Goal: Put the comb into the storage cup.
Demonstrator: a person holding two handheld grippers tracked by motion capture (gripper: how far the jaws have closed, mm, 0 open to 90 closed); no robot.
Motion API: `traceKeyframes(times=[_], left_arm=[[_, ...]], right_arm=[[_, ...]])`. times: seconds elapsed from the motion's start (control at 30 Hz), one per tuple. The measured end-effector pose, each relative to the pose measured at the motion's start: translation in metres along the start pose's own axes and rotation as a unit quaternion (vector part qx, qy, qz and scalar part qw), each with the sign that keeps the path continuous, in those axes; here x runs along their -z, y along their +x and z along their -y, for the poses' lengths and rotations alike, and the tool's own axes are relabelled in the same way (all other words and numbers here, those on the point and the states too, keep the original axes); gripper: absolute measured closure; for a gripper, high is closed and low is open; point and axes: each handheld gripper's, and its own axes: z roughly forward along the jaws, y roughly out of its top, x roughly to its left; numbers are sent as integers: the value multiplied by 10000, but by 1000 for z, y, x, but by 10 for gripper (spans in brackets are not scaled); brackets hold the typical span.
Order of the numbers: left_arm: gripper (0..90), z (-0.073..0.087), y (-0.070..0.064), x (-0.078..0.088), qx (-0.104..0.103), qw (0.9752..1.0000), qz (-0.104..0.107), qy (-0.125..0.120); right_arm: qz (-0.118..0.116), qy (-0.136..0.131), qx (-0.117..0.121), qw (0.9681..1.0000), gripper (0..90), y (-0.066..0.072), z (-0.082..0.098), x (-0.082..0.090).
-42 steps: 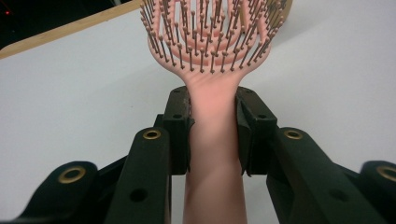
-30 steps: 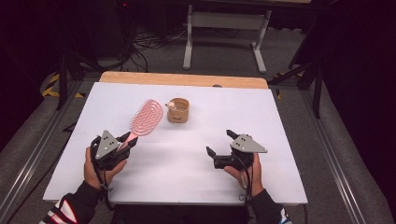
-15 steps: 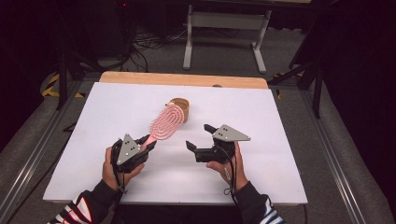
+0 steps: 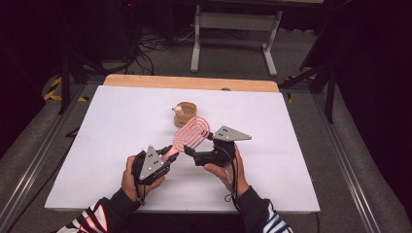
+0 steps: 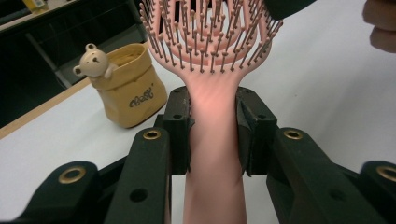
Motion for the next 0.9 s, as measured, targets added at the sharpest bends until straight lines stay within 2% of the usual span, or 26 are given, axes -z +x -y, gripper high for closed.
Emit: traceKeyframes(times=[0.03, 0.13, 0.17, 0.2, 0.3, 0.43, 0.53, 0.67, 0.9], left_arm=[[693, 0, -2, -1, -17, 10000, 65, 0], [693, 0, -10, -5, -134, 9998, 107, 44], [693, 0, -11, -6, -183, 9997, 149, 77], [693, 0, -11, -6, -183, 9997, 149, 77], [693, 1, -10, -6, -159, 9997, 148, 108], [694, 2, -11, -8, -205, 9995, 199, 150], [694, 2, -13, -8, -268, 9993, 198, 188], [694, 3, -14, -9, -316, 9992, 189, 182], [689, 4, -16, -11, -404, 9989, 160, 177]], right_arm=[[-43, 6, -138, 9999, 163, -3, 2, -1], [-65, -16, -188, 9998, 181, -5, 4, -1], [-54, -96, -213, 9997, 229, -6, 6, 1], [-54, -96, -213, 9997, 229, -6, 6, 1], [-243, -175, -348, 9989, 305, -8, 9, 4], [-439, -295, -249, 9983, 420, -2, 9, 6], [-603, -328, -92, 9976, 512, 8, 10, 8], [-572, -412, 85, 9975, 562, 17, 10, 10], [-575, -500, 180, 9969, 614, 25, 10, 13]])
